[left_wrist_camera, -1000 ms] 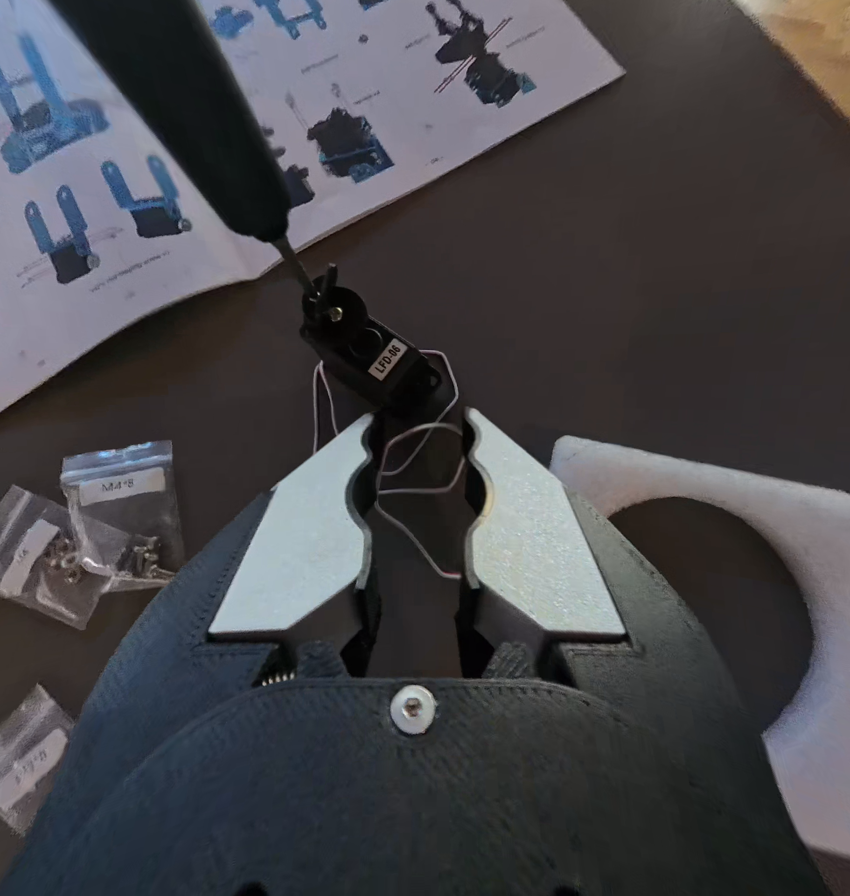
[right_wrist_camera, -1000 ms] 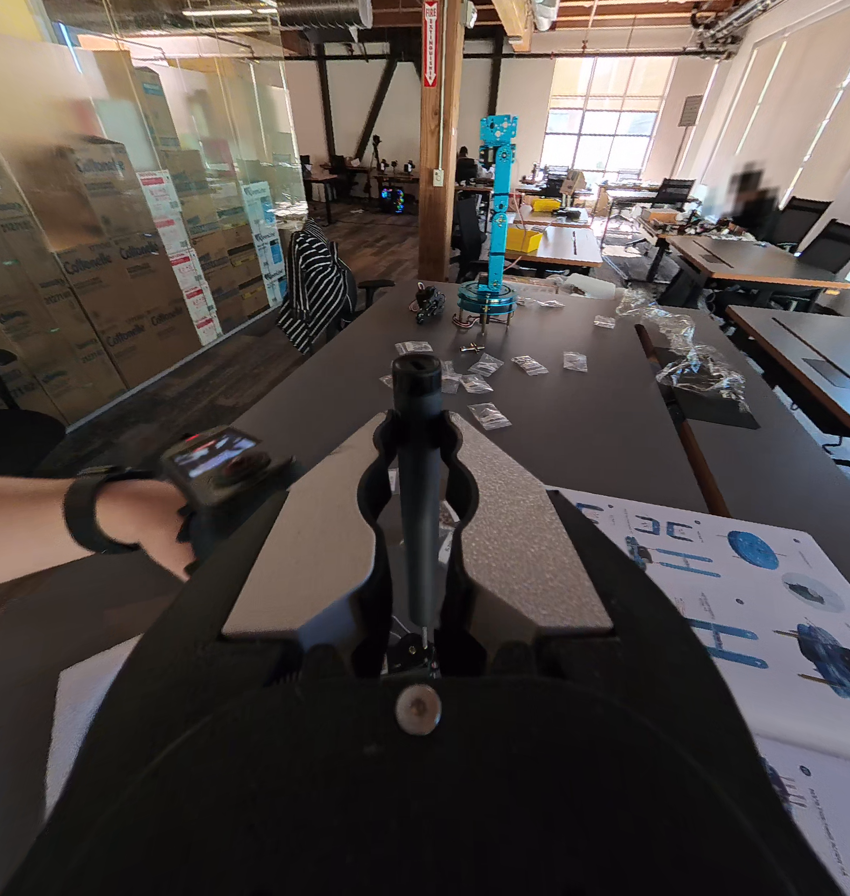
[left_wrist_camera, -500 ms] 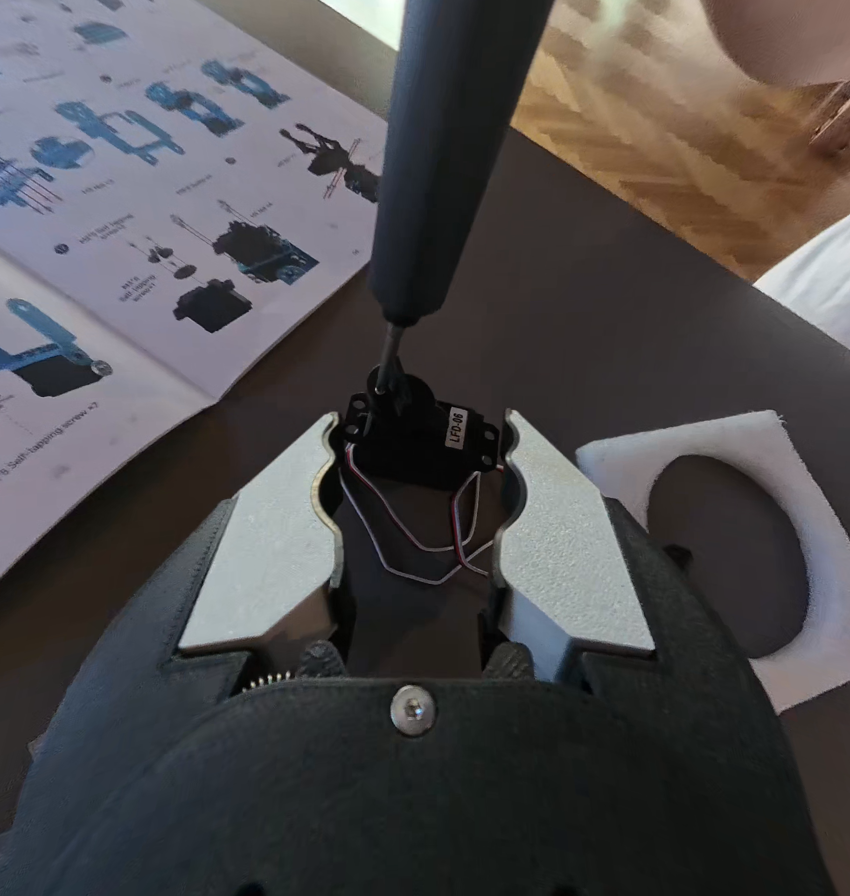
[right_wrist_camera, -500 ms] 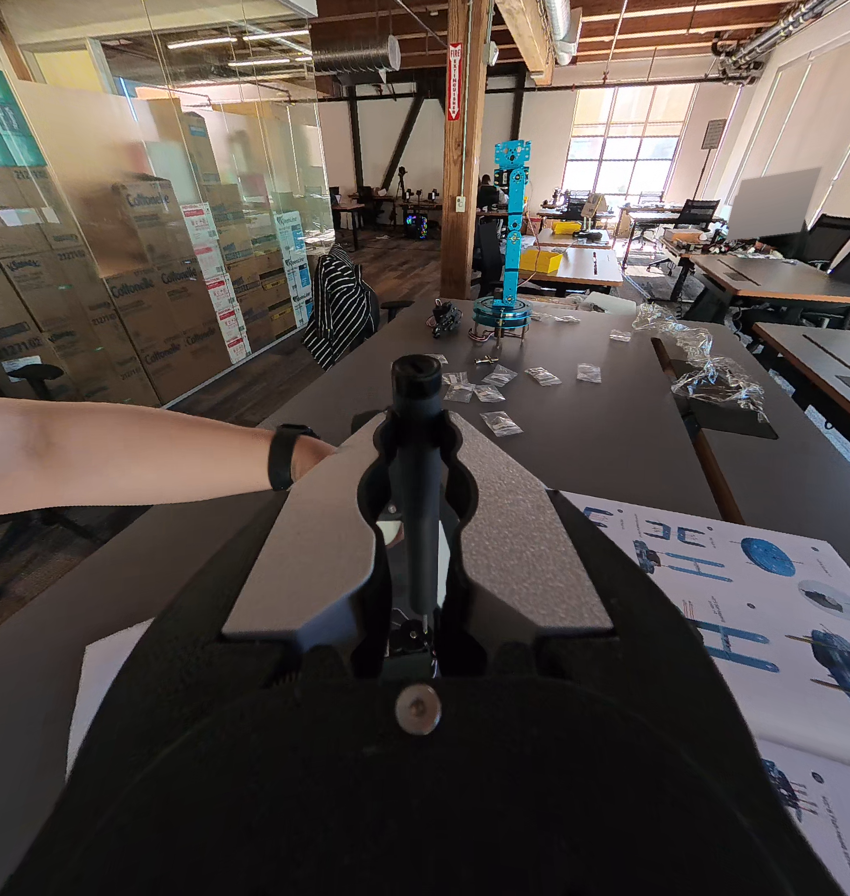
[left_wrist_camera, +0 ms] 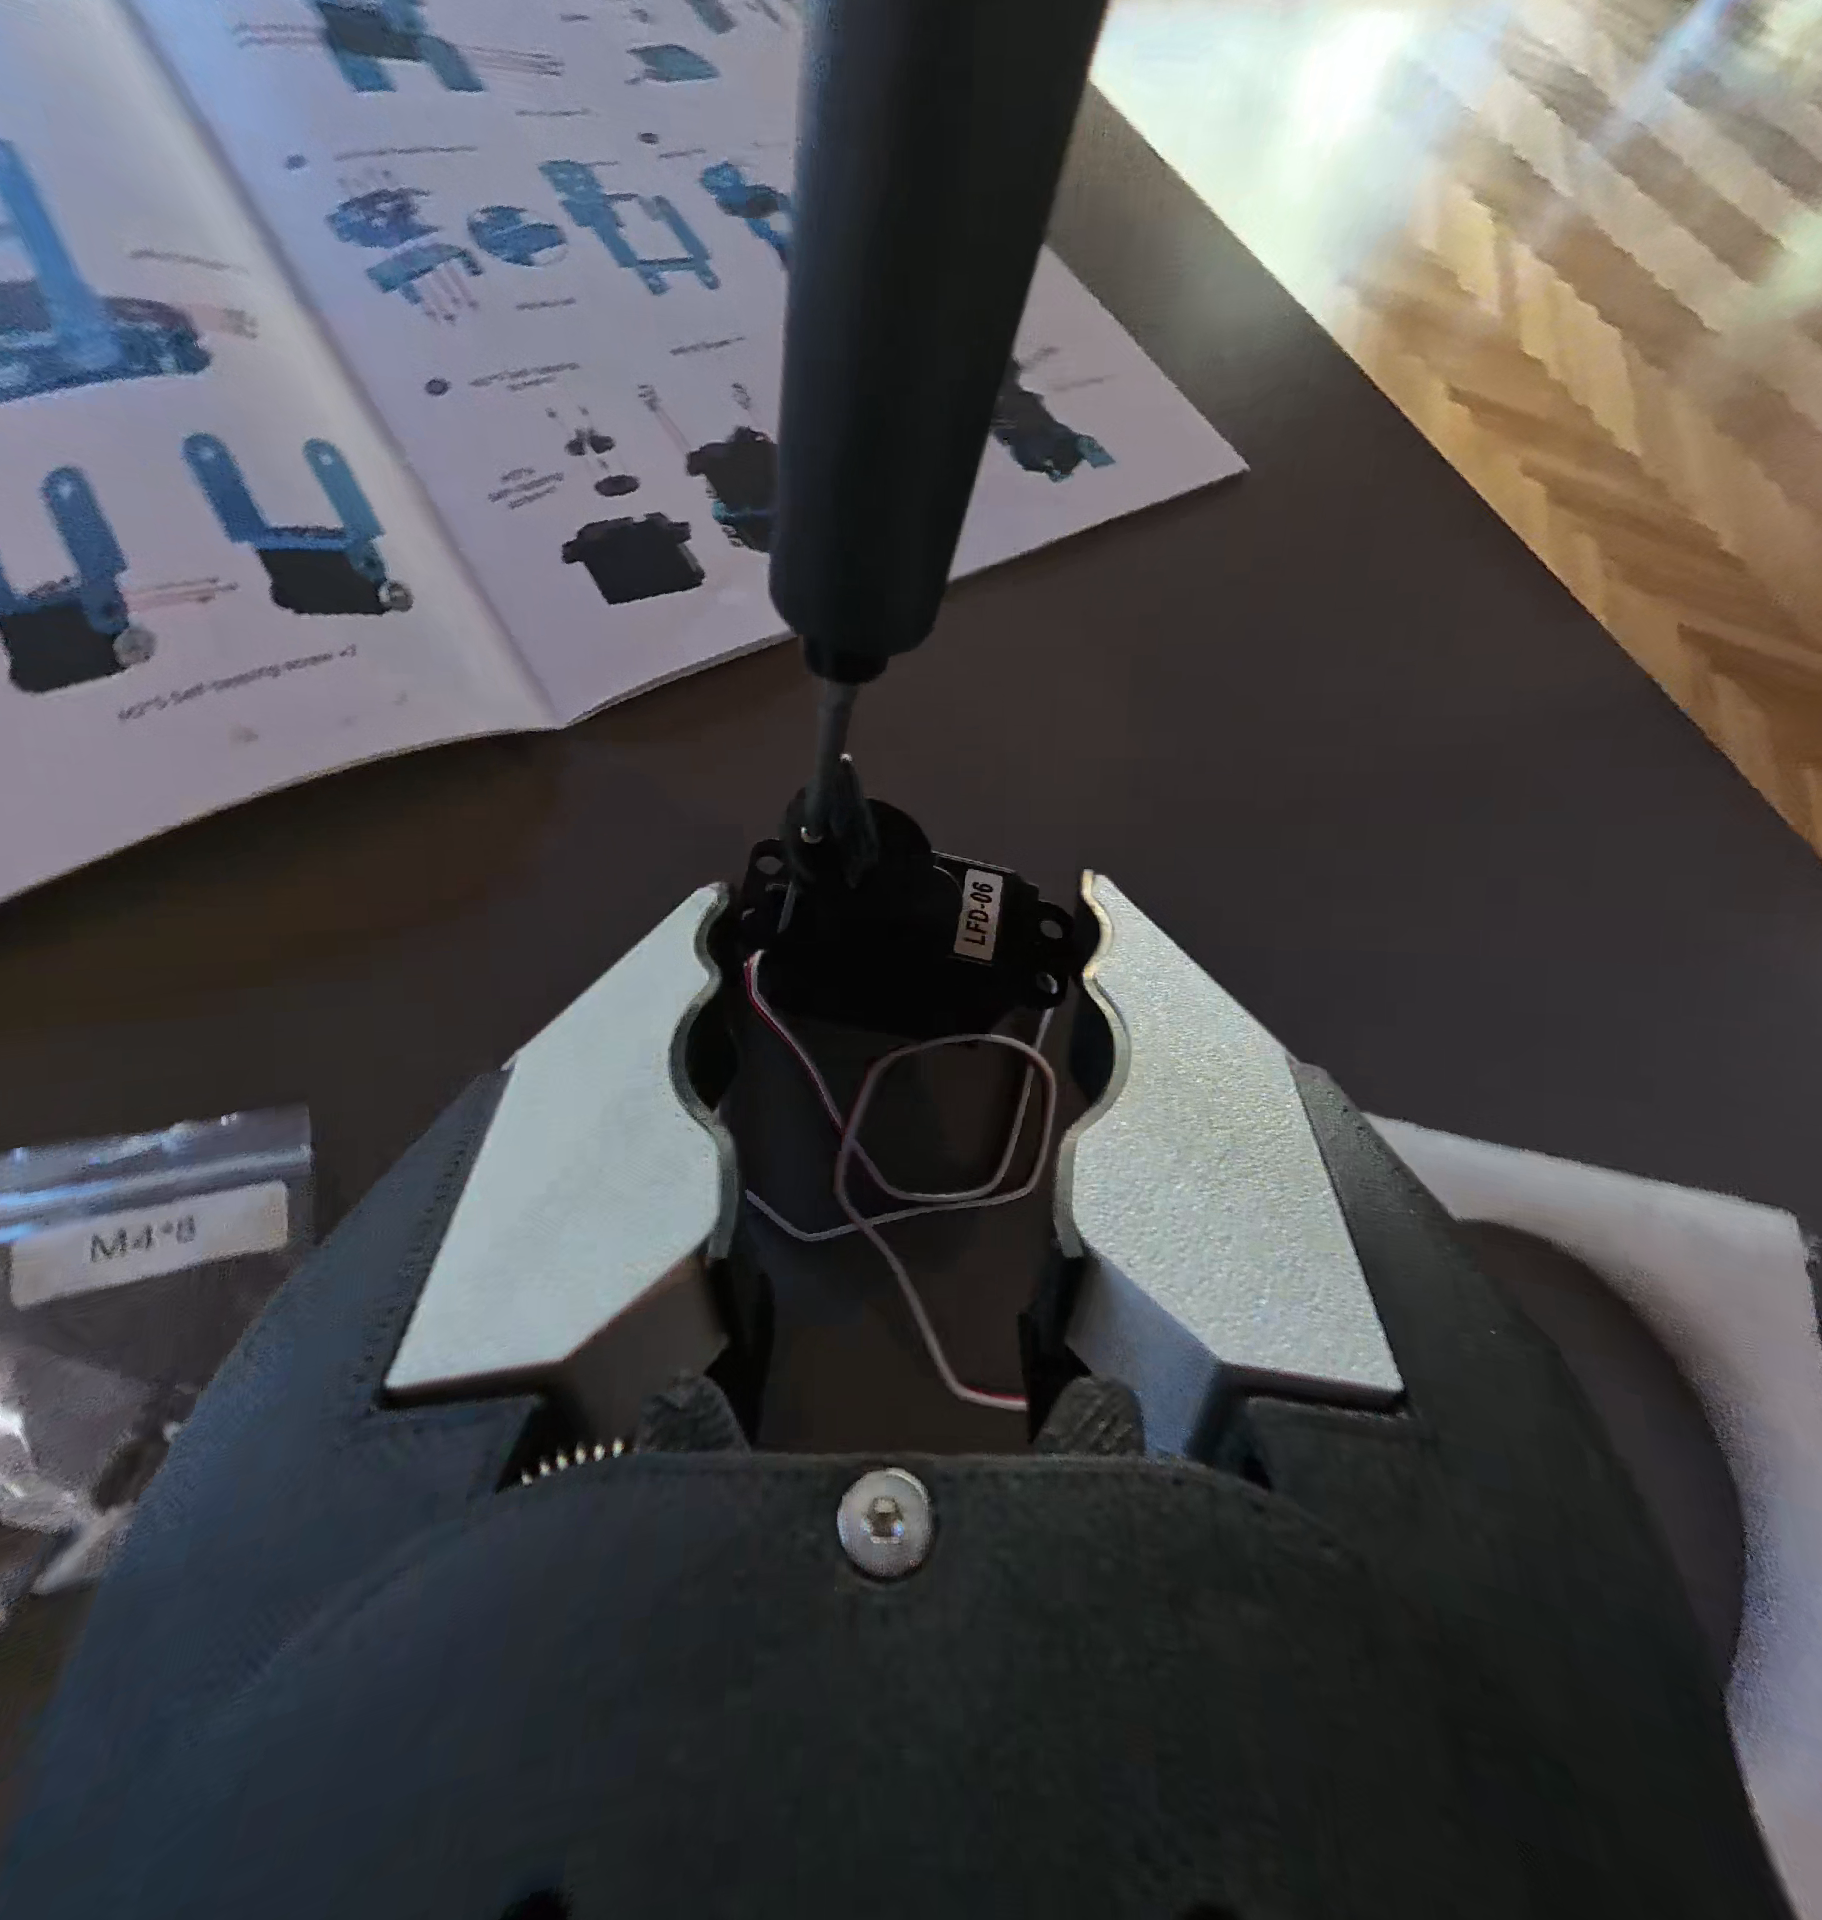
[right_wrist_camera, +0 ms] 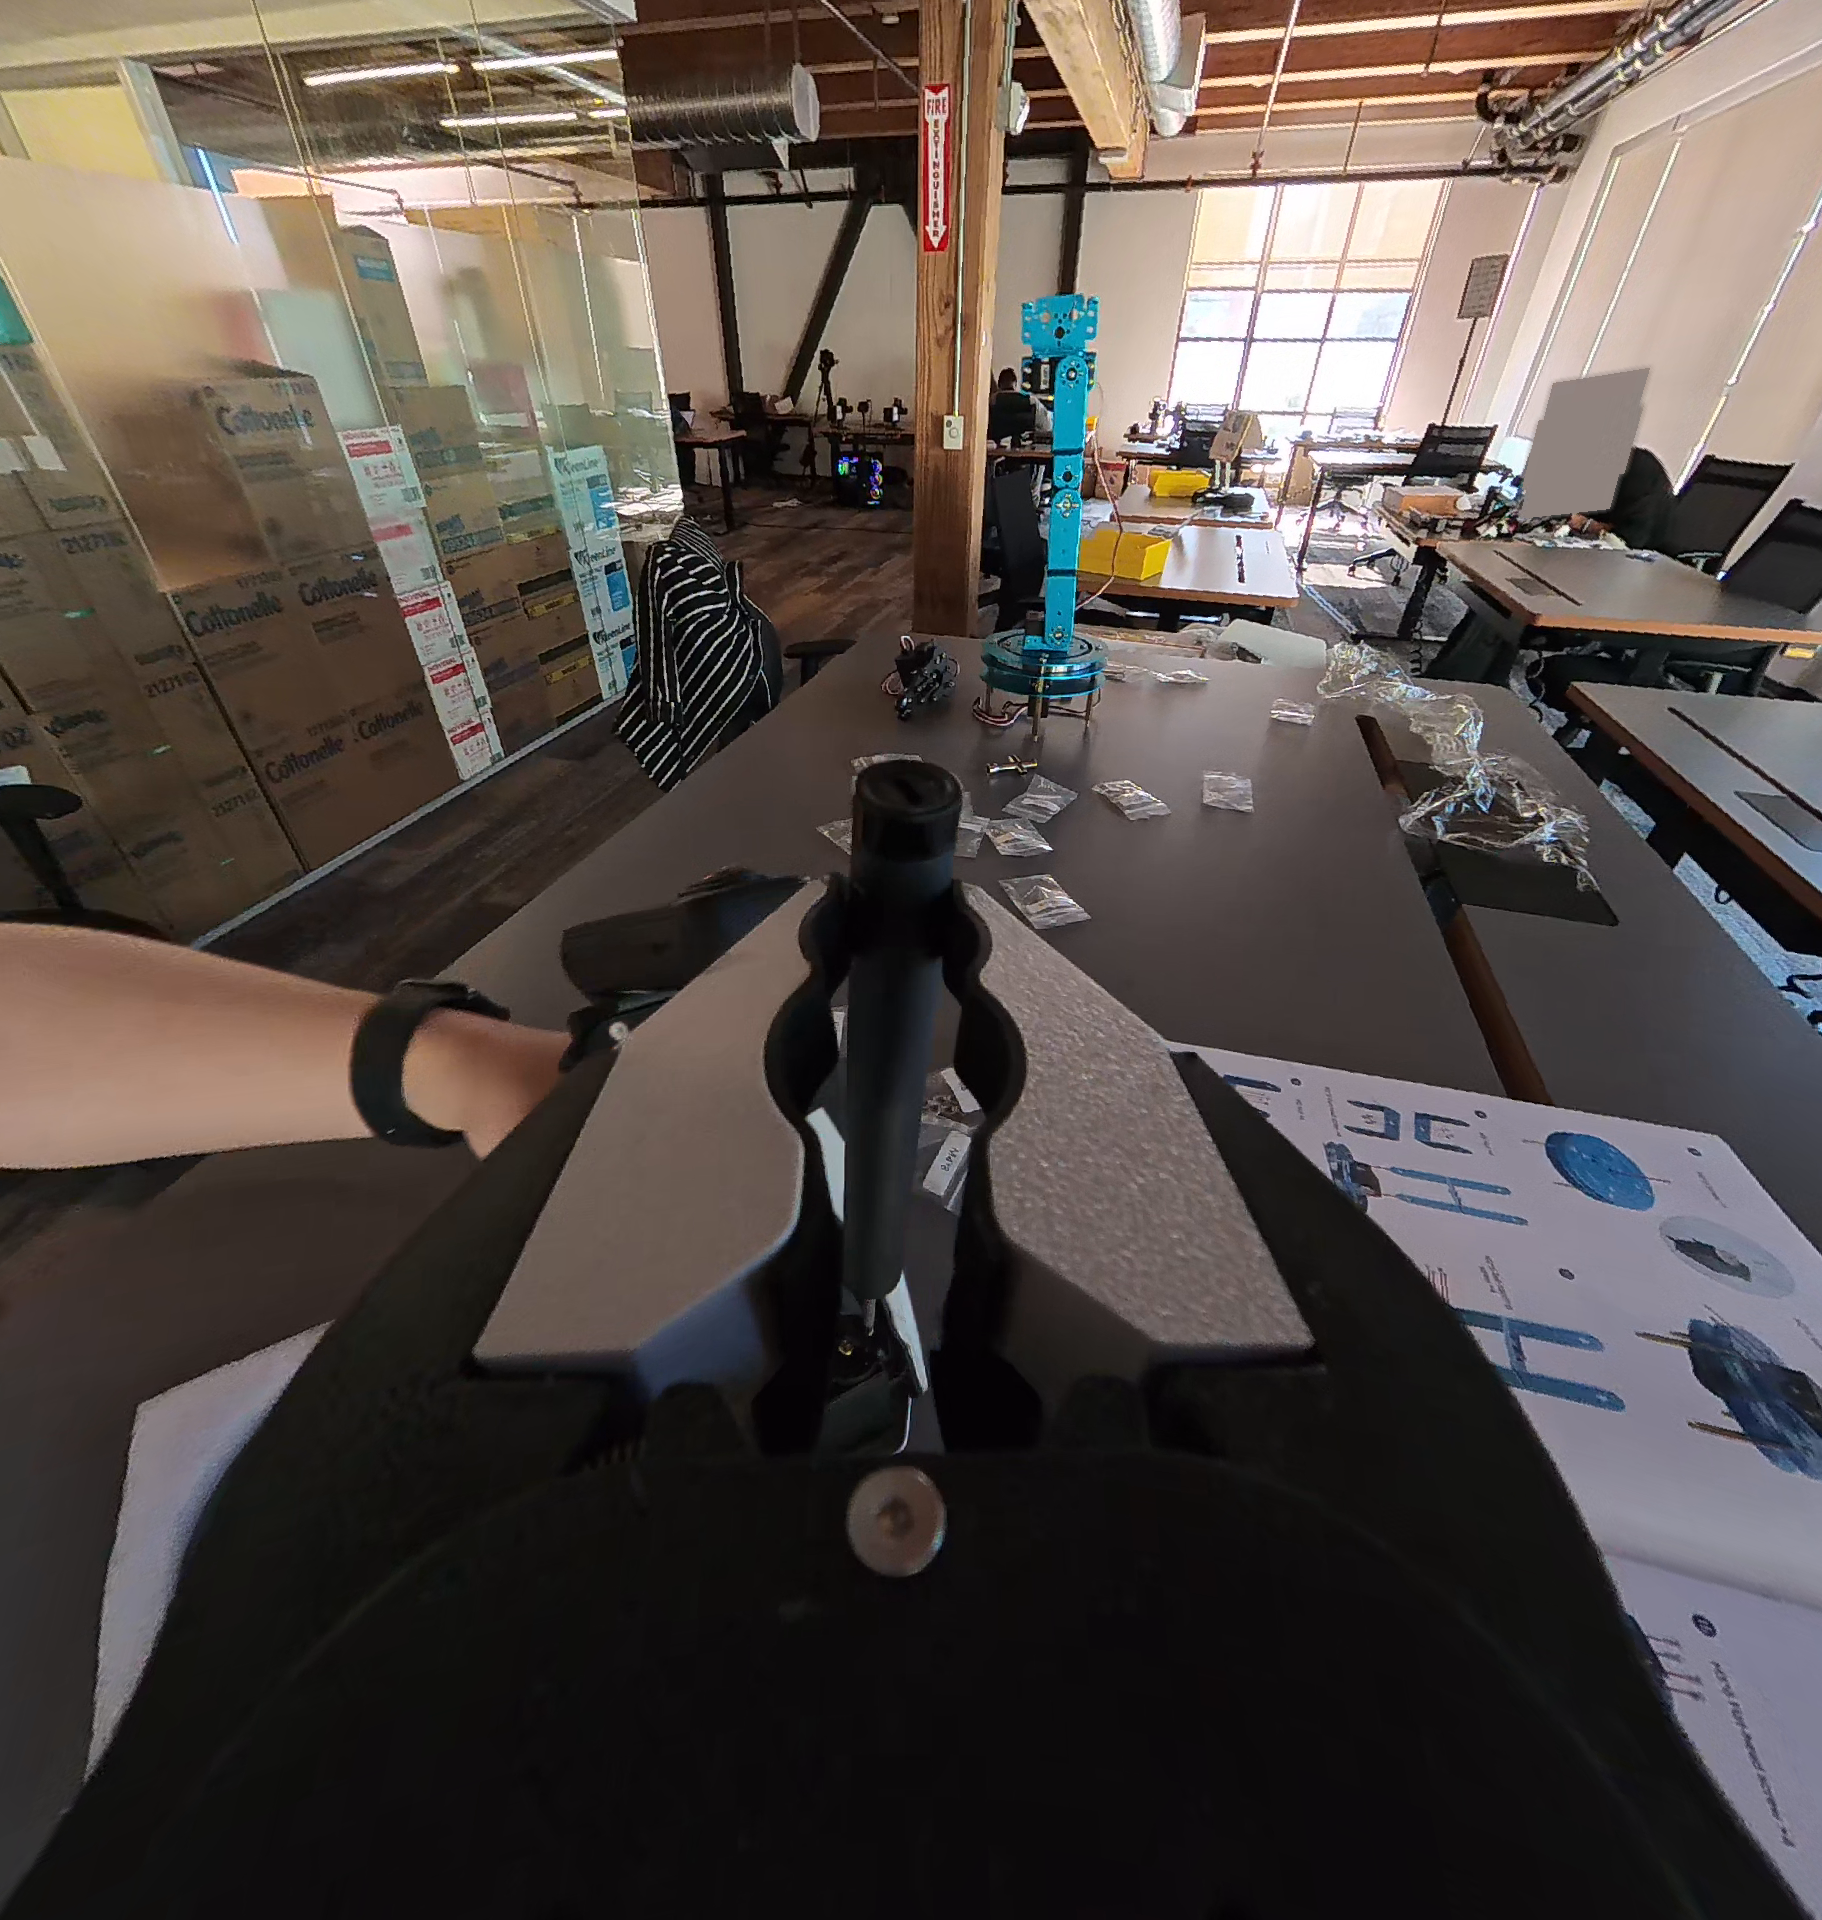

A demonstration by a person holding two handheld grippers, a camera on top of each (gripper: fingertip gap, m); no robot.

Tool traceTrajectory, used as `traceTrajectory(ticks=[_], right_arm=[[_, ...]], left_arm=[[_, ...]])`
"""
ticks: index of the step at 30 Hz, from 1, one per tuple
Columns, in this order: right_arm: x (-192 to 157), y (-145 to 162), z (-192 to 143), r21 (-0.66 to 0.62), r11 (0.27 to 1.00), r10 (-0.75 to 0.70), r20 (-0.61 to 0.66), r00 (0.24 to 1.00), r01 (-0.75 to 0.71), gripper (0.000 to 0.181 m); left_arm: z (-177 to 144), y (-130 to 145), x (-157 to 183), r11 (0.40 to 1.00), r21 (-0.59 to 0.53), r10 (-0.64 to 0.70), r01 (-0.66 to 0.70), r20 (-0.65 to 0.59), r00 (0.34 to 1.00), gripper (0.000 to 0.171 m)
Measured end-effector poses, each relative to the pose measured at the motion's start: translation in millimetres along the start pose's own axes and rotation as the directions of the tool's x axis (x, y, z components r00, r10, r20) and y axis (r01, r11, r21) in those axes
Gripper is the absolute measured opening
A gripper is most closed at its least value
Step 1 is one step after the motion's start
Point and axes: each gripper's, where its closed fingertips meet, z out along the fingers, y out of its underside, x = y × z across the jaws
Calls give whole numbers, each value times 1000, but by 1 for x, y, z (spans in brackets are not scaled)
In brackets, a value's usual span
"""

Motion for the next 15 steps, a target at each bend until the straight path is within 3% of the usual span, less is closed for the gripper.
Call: traceTrajectory(ticks=[5,11,13,15], right_arm=[[-3,0,5,-26,999,-30,-27,999,30,15],[-5,0,9,-50,998,-44,-54,998,41,16],[-7,0,10,-54,997,-48,-47,998,46,16],[-8,0,11,-61,997,-45,-37,998,42,16]], left_arm=[[1,-2,-5,991,31,-135,131,182,974,62],[1,-4,-16,946,147,-323,288,401,857,62],[1,-5,-17,937,180,-350,300,438,828,63],[2,-4,-13,952,146,-305,268,422,854,65]])
